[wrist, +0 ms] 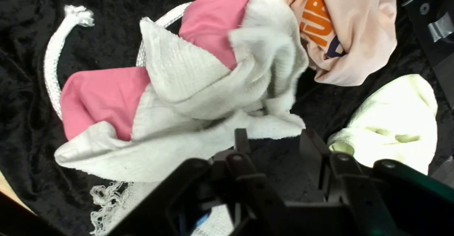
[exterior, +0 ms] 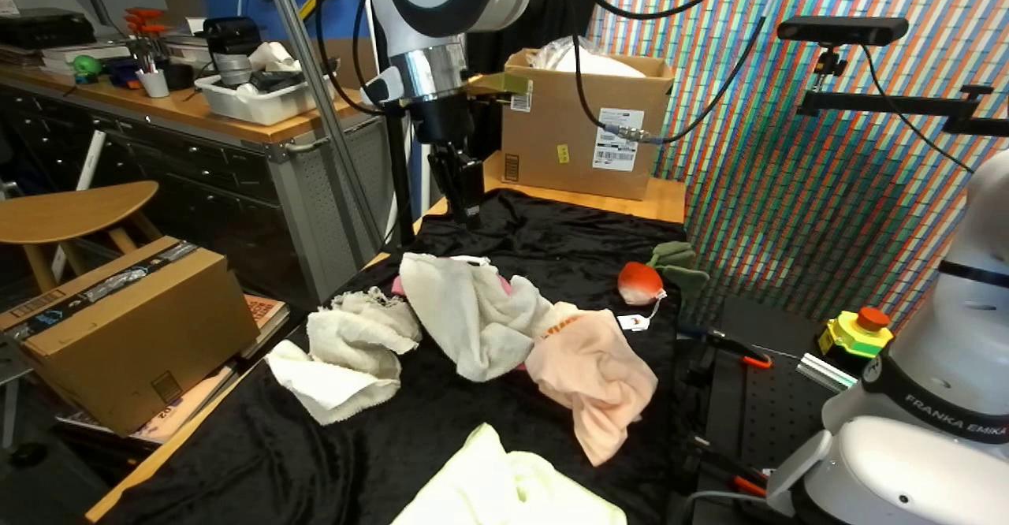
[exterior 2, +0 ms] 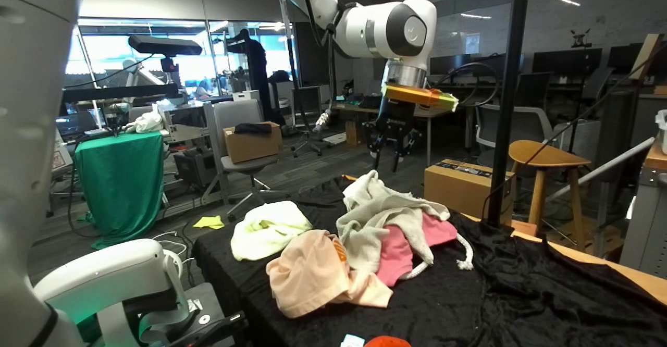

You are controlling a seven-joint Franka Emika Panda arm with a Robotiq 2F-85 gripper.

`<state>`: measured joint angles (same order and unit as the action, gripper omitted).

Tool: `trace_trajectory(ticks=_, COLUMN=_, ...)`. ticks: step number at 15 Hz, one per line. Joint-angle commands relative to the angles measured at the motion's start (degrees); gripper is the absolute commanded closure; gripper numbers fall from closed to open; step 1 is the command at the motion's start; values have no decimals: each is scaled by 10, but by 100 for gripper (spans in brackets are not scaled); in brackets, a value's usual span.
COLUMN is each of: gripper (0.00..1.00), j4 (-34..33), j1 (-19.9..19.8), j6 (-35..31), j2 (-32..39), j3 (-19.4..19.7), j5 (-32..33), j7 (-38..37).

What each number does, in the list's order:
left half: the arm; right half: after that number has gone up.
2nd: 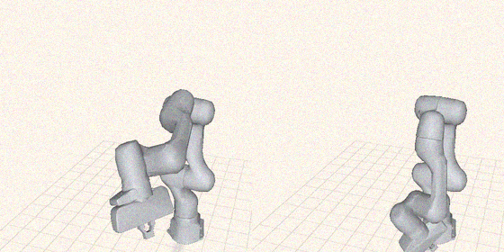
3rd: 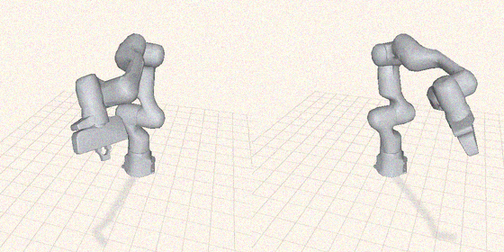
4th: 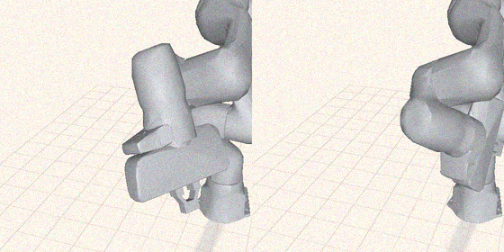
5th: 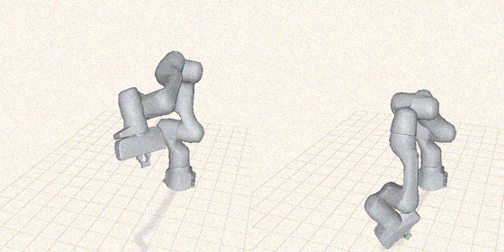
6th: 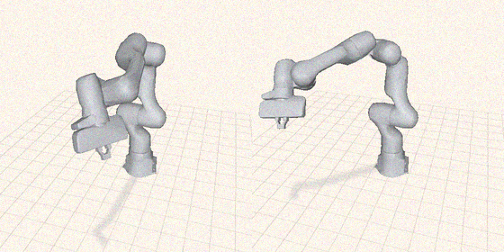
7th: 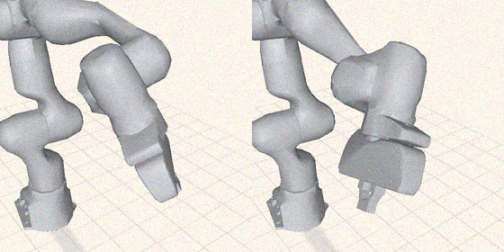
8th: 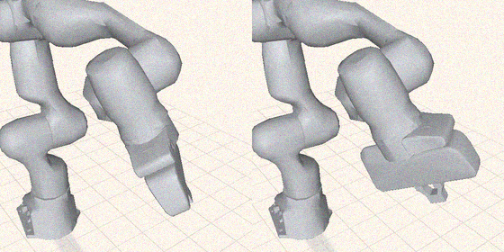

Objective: Pile the things on the table on the rope

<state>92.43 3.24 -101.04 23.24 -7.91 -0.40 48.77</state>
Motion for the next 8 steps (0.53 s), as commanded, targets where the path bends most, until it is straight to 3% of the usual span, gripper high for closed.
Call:
trace_trajectory(ticks=1, gripper=24, j4=-4, j1=10, j6=-33, j2=7, j3=1, j5=15, j7=-44)
trace_trajectory(ticks=4, gripper=0, j4=-7, j1=22, j6=-75, j2=17, j3=-4, j5=22, j7=-74)
trace_trajectory(ticks=8, gripper=0, j4=-20, j1=51, j6=-151, j2=45, j3=-14, j5=35, j7=-129)
